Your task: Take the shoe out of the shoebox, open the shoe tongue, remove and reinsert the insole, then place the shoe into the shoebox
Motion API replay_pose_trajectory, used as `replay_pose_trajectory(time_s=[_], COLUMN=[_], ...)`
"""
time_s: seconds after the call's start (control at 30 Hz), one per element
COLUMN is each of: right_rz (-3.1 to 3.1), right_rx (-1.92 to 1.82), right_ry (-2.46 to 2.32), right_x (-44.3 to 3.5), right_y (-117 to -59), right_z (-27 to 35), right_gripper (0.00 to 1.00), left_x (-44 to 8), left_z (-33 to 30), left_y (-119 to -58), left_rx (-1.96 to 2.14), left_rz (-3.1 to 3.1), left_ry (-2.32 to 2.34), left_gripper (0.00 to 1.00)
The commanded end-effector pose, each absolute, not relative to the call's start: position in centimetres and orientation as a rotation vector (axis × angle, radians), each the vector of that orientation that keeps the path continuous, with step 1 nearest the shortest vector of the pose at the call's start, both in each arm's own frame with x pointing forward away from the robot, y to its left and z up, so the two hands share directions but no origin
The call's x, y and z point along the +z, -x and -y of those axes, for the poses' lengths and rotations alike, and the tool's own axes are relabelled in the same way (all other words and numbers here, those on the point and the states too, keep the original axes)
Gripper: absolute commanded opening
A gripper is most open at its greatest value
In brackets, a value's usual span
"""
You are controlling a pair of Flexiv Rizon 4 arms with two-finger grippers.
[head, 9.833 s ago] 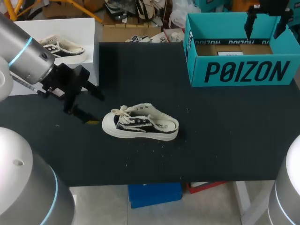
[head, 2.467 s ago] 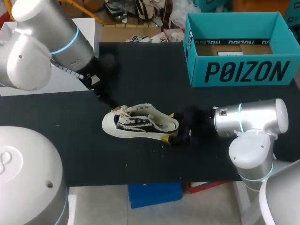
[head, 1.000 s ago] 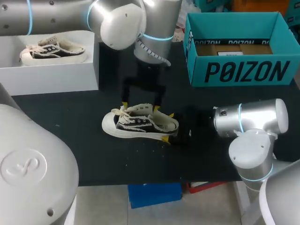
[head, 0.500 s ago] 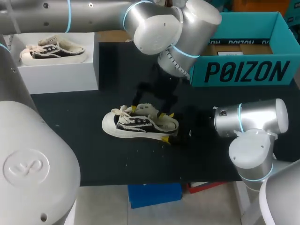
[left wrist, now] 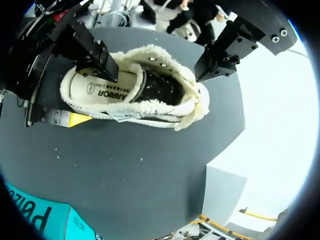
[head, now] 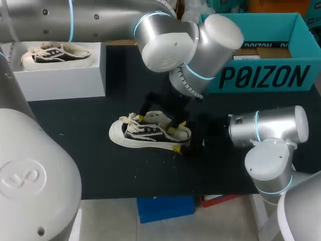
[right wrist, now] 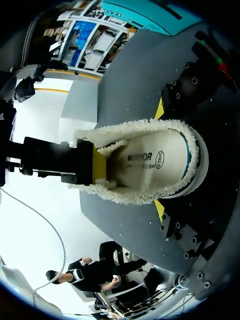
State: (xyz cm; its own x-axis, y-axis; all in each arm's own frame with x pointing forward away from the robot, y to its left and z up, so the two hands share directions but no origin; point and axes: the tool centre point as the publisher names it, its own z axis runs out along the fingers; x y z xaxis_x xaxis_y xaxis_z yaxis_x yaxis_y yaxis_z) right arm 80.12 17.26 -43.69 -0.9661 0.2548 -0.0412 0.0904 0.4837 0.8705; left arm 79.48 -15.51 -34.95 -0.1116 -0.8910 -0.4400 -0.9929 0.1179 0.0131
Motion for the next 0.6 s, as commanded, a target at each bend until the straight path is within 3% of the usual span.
replay_pose_trajectory(time_s=[0.03,0.23,0.3,0.37,0.4,0.43,0.53,0.6], right_rz=[-2.56,-2.56,-2.56,-2.56,-2.56,-2.56,-2.56,-2.56], right_rx=[1.485,1.485,1.485,1.485,1.485,1.485,1.485,1.485], right_ry=[-0.304,-0.304,-0.304,-0.304,-0.304,-0.304,-0.304,-0.304], right_x=[-44.0,-44.0,-44.0,-44.0,-44.0,-44.0,-44.0,-44.0], right_y=[-80.2,-80.2,-80.2,-80.2,-80.2,-80.2,-80.2,-80.2], right_z=[-17.3,-17.3,-17.3,-17.3,-17.3,-17.3,-17.3,-17.3], right_gripper=[0.0,0.0,0.0,0.0,0.0,0.0,0.0,0.0], left_x=[-35.0,-35.6,-36.0,-36.3,-36.4,-36.5,-36.8,-37.0], left_z=[15.5,15.1,14.9,14.7,14.7,14.6,14.3,14.2], left_y=[-79.3,-79.8,-79.9,-80.1,-80.1,-80.2,-80.6,-80.8], left_rx=[0.41,0.433,0.449,0.463,0.469,0.473,0.485,0.497], left_rz=[-2.085,-2.085,-2.083,-2.085,-2.089,-2.085,-2.085,-2.095], left_ry=[1.797,1.759,1.743,1.721,1.709,1.708,1.698,1.693], left_gripper=[1.0,0.96,0.89,0.74,0.56,0.49,0.42,0.28])
